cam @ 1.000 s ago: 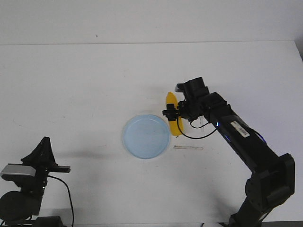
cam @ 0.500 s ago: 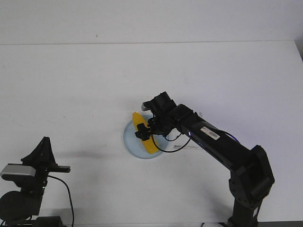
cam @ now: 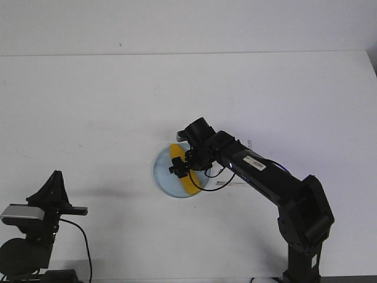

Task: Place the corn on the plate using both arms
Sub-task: 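Carry the corn with the right gripper over the plate and lower it, then open the right gripper to release the corn onto the plate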

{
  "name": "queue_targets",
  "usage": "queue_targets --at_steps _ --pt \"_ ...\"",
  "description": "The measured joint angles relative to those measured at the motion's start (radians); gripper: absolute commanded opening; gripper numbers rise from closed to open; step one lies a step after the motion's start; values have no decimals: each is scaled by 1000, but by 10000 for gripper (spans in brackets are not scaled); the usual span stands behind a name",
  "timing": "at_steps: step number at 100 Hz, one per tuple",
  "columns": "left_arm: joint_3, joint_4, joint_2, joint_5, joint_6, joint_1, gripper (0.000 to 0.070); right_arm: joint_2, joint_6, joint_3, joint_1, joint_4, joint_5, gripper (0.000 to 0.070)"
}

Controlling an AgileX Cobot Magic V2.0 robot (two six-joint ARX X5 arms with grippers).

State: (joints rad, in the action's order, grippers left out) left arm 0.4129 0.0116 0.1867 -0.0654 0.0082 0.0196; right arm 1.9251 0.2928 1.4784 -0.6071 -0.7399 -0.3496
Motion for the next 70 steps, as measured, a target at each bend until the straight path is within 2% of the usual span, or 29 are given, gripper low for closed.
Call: queue_targets --at_steps 9,20,25,51,70 --pt "0 0 0 0 0 0 1 0 0 0 0 1 2 379" --pt "0 0 0 0 0 0 1 0 0 0 -1 0 5 532" --pt "0 0 0 0 0 0 1 0 0 0 -2 0 5 571" --pt "0 0 0 0 0 0 1 -17 0 0 -8 24 10 571" --pt "0 0 0 0 0 0 1 -134 -1 0 6 87 28 570"
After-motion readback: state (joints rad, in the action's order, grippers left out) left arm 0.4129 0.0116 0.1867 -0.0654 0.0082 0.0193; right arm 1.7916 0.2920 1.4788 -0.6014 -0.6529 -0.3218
